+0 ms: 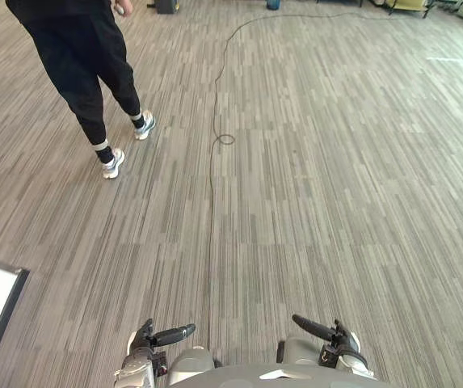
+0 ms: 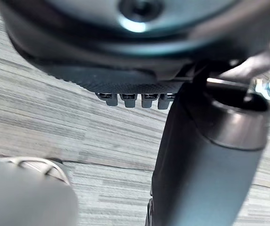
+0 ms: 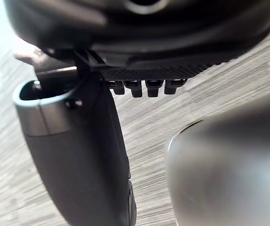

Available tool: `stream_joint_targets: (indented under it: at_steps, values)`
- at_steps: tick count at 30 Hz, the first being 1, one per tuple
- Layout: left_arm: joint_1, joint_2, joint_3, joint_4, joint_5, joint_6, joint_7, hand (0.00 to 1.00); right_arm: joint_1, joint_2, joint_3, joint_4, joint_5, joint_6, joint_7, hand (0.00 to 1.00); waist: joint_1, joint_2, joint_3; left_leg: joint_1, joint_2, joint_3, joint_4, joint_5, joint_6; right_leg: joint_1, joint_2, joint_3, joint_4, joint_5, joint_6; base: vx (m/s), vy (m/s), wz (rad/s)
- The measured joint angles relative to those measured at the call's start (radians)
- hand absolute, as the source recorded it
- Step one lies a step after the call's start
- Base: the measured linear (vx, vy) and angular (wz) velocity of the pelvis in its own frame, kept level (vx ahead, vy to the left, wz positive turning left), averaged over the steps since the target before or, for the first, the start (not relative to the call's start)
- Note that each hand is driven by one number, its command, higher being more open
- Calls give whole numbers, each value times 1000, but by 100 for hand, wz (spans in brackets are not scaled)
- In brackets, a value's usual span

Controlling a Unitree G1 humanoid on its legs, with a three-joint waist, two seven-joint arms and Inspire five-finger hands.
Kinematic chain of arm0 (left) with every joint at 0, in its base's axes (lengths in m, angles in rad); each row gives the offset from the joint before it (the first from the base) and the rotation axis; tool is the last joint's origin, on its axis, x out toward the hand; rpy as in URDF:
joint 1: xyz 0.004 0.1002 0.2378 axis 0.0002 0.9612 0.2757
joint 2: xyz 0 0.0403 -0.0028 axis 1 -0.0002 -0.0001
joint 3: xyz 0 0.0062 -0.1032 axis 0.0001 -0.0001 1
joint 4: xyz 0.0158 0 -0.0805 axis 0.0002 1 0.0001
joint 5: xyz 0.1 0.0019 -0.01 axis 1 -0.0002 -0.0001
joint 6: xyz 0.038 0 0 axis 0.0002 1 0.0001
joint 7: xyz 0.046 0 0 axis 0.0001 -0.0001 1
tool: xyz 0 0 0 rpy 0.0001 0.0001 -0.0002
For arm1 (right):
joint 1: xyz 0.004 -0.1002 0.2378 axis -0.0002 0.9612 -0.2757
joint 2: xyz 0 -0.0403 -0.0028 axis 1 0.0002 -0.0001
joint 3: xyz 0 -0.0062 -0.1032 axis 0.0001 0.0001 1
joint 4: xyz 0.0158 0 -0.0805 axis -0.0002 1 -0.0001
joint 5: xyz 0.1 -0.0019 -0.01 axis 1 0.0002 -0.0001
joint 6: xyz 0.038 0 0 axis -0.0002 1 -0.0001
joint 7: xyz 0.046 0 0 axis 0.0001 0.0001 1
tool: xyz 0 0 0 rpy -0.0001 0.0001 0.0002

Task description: Pick up cushions and gather them together orderly.

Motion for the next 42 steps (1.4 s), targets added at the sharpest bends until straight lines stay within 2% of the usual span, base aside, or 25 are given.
stream_joint_targets:
  at_steps: [2,3,4,7,8,9,12,15,17,19,20,22,23,25,26,27,28,30,32,34,37,38,39,41,42]
  values:
    - [-1,-4,-22,5,10,-2,-9,100,5,-7,-3,7,-2,4,-2,100,-3,-1,1,44,-5,-28,-36,2,-18,-8,32,13,-208,95,-6,477,-115,55]
    - [-9,-11,-20,16,15,-5,-13,100,3,-23,-6,25,-1,14,-1,100,-8,4,3,85,6,-67,-42,7,-44,14,59,37,-224,243,-105,829,-266,46]
    - [-21,-38,-2,22,19,-4,-13,100,-10,-48,-7,34,-7,23,2,100,6,51,13,82,51,-98,4,46,-96,24,74,20,-177,183,-117,848,-290,35]
    - [-24,-65,34,18,22,-4,-16,100,-13,-45,-45,26,-3,29,2,100,-5,72,25,12,102,-164,248,146,-121,100,81,-8,-162,97,-123,558,-208,17]
    - [-24,-73,70,11,22,-4,-17,100,-11,-46,-43,23,-4,30,-1,100,-7,85,32,-74,148,-202,480,259,-135,169,100,-15,-194,71,-124,730,-231,1]
    - [-17,-79,106,-8,20,-4,-15,100,-12,-40,-28,23,-3,33,-4,100,5,90,39,-183,225,-199,756,283,-157,263,135,-1,-250,49,-129,702,-201,-18]
    - [9,-68,107,-84,17,-11,-2,100,-7,-18,27,24,-2,43,2,100,19,68,45,-369,295,-115,920,220,-159,468,153,34,-386,15,-133,557,-99,-25]
    - [10,-69,98,-112,-1,-24,-2,100,2,-17,35,26,4,45,-4,100,34,60,45,-483,275,-61,726,157,-138,576,142,46,-468,6,-99,439,16,-11]
    - [2,-70,94,-129,-5,-28,-3,100,12,-10,33,29,16,48,-8,100,51,47,49,-521,195,-38,391,160,-146,648,108,58,-510,-16,-64,550,154,-20]
    - [4,-69,93,-130,-22,-29,-1,100,25,1,37,30,16,48,-11,100,69,26,42,-540,109,-62,134,327,-129,718,59,96,-557,-41,-23,630,237,-48]
    - [5,-68,93,-127,-22,-28,0,100,27,2,38,32,16,48,-11,100,71,23,40,-531,97,-67,125,361,-114,724,53,109,-560,-42,-23,619,237,-37]
    - [-8,-33,74,-99,-21,-27,-2,100,27,23,34,49,14,48,-10,100,59,-21,13,-522,56,-54,137,319,-13,701,8,175,-524,7,-21,557,225,-6]
    - [-8,-30,74,-99,-22,-26,-3,100,29,27,33,49,14,48,-10,100,60,-25,12,-521,58,-53,152,314,-6,701,5,189,-516,14,-23,691,291,-4]
    - [-12,-2,78,-95,-25,-23,-1,100,39,55,8,50,14,47,-6,100,61,-62,4,-522,77,-47,290,285,-19,700,-11,256,-418,58,0,479,189,-26]
    - [-11,9,52,-75,-22,-23,0,100,46,57,-2,48,14,41,-3,100,63,-63,-13,-481,88,-47,322,233,-56,625,-10,273,-205,88,40,468,212,-70]
    - [-9,13,11,-51,-20,-19,0,100,46,46,1,43,14,32,0,100,58,-50,-19,-394,82,-46,259,154,-71,479,-33,275,97,161,146,558,271,-77]
    - [-18,17,0,-41,-19,-18,-2,100,43,43,3,39,14,27,2,100,57,-52,-15,-362,74,-45,236,125,-61,428,-53,262,211,161,153,521,271,-58]
    - [-45,39,-34,-11,-19,-2,-1,100,40,46,24,14,19,25,7,100,39,-74,-3,-256,51,-8,180,107,-42,267,-128,153,433,94,48,378,128,-51]
    - [-43,28,-36,-6,-21,0,0,100,40,41,40,-18,15,10,13,100,23,-57,4,-149,60,43,84,97,-32,167,-125,44,413,23,18,439,84,-53]
    - [-38,28,-61,9,-20,1,-2,100,22,37,38,-21,16,3,15,100,7,-49,10,-24,67,128,-14,101,-44,114,-99,-130,122,-6,-16,385,24,-64]
    - [-34,22,-59,13,-19,1,-1,100,20,35,37,-22,15,3,15,100,3,-43,13,48,65,180,-65,93,-64,98,-64,-197,-129,34,-26,393,-66,-51]
    - [-34,19,-54,23,-15,2,-2,100,19,30,36,-21,18,6,16,100,-1,-37,14,90,63,196,-91,89,-97,103,-38,-190,-212,168,-72,545,-130,-56]
    - [-36,-1,-31,40,2,3,-3,100,-2,17,37,-10,11,9,18,100,2,-6,21,127,89,205,-100,109,-141,117,10,-188,-195,151,-166,665,-206,-52]
    - [-43,-28,-8,36,28,4,-16,100,-5,15,23,-21,5,12,19,100,-12,15,27,119,142,182,15,172,-246,136,32,-183,-151,69,-182,661,-304,-29]
    - [-46,-37,13,34,39,5,-17,100,-6,13,18,-23,1,16,21,100,-15,24,30,98,179,160,113,179,-259,163,48,-182,-160,57,-181,531,-287,-26]
